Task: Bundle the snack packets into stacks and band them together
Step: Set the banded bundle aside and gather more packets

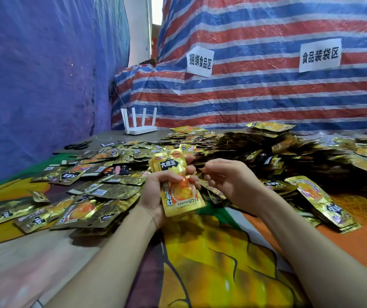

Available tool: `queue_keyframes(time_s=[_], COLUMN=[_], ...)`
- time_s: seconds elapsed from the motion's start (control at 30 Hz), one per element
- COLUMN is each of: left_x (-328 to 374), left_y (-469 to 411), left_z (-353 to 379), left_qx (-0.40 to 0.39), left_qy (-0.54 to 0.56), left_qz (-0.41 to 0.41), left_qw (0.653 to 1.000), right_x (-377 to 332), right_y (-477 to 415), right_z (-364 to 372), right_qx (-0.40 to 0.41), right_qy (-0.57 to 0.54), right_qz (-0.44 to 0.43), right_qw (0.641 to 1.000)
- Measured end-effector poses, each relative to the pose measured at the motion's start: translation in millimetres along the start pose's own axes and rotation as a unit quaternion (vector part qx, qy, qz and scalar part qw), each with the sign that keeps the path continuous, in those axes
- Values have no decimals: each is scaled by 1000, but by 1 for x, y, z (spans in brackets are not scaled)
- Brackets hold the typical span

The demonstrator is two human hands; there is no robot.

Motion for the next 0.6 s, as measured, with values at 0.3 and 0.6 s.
queue_keyframes(time_s=[0.3, 0.6], left_x=[-3, -1], left_y=[0, 7], left_z=[-14, -38], left_qx=[84, 276], left_qy=[4, -91], left_qz=[-9, -9], left_qw=[996, 957], right_x=[-16, -2], right_y=[4, 2], right_z=[6, 0], right_qx=[-48, 26], right_qy=[-237, 96], right_qz=[-114, -68], right_qw=[964, 993])
Point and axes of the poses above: each hand's wrist, its own y-axis away from the middle knuckle, its own z-axis out of the palm, x = y × z, the point moved 7 cm from there along -y, towards the middle knuckle, and after that the axes turned 13 degrees about -x, right-handed, at the moved point
